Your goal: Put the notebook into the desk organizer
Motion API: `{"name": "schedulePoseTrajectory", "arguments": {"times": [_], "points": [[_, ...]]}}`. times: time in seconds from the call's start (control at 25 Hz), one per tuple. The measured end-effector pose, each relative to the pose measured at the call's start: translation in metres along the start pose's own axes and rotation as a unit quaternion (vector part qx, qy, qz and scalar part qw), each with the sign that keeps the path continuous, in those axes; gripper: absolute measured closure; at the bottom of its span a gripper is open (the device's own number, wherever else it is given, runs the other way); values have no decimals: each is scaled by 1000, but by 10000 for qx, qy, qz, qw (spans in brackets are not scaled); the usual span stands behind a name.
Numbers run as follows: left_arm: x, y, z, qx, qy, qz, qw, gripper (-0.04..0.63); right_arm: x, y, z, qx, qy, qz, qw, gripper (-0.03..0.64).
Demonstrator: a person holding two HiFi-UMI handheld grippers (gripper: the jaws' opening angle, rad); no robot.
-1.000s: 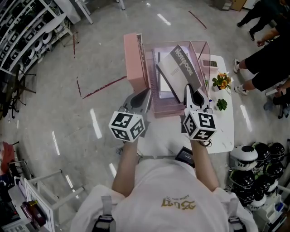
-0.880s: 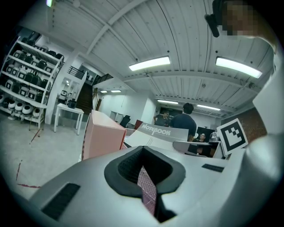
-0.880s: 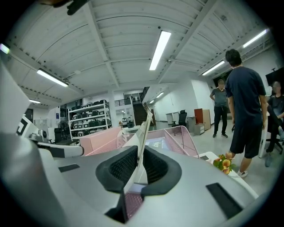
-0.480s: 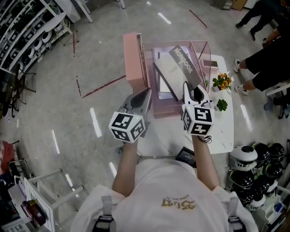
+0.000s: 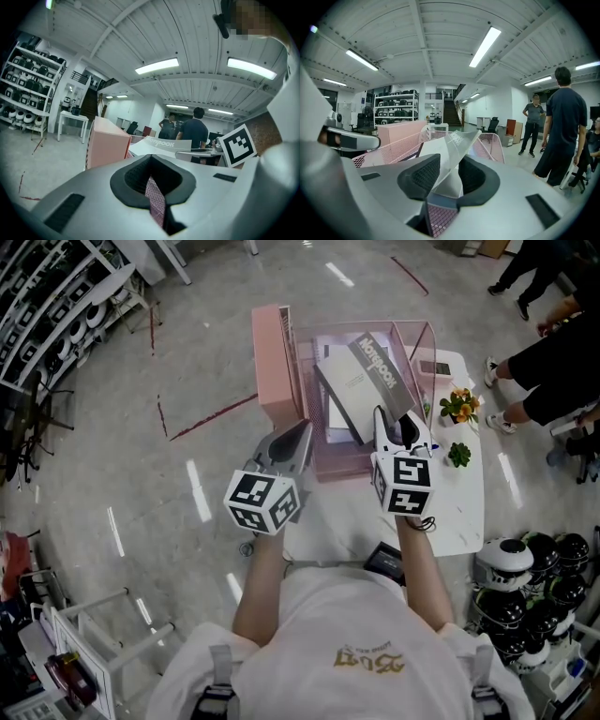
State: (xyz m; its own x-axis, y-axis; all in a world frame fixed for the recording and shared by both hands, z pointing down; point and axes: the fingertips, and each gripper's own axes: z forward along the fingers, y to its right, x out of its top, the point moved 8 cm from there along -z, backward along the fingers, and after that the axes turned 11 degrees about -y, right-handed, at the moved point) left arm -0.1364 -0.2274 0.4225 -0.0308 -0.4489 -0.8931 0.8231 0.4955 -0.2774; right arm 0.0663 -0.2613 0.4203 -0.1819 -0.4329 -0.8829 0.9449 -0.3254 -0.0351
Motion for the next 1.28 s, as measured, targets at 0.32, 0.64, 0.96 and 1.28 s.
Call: {"name": "schedulePoseTrajectory", "arguments": {"times": [0.32, 0.64, 0.96, 1.28], "points": [[1, 5, 1, -61, 22, 46, 10000, 580, 11, -5, -4, -344, -103, -774, 9964, 462], [3, 2, -3, -37, 61, 43, 10000, 580, 15, -9, -4, -431, -250, -1229, 9912, 442], [9, 1, -7, -61, 140, 46, 9999, 580, 29, -17, -8, -442, -462, -1750, 9825, 425], [10, 3, -4, -98, 122, 62, 9999, 580, 34, -14, 1, -579, -752, -2333, 9678, 397]]}}
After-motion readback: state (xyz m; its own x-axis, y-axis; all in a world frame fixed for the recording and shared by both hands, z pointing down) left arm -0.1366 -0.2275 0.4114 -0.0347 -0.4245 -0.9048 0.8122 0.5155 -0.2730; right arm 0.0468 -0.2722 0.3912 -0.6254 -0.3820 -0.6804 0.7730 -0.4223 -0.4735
